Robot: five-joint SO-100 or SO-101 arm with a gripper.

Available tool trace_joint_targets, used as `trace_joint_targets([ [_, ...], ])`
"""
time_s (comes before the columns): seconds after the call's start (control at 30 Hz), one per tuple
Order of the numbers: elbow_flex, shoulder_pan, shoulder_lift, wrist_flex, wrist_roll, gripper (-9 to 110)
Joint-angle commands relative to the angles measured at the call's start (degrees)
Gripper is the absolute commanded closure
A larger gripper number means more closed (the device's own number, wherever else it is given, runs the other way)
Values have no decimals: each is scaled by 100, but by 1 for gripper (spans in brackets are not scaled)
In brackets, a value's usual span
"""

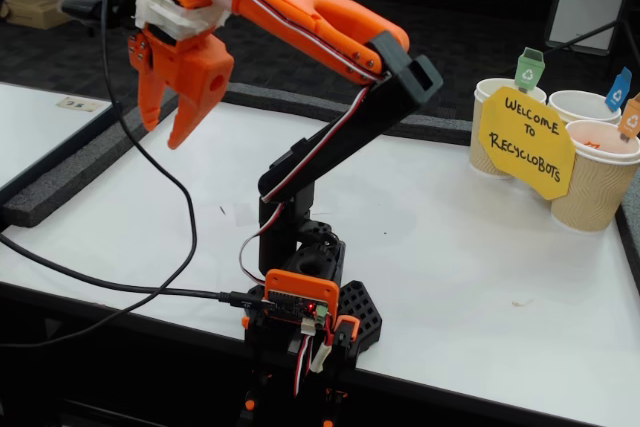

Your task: Sort rubbish by color.

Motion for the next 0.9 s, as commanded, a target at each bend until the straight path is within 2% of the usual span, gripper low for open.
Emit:
trace_joint_targets([
  [0.0,-686,202,44,-70,9,93],
  [0.47,-237,3753,79,-765,-44,93],
  [0.7,-211,6398,79,-1547,-53,93],
  [0.87,-211,7787,79,-1591,-53,92],
])
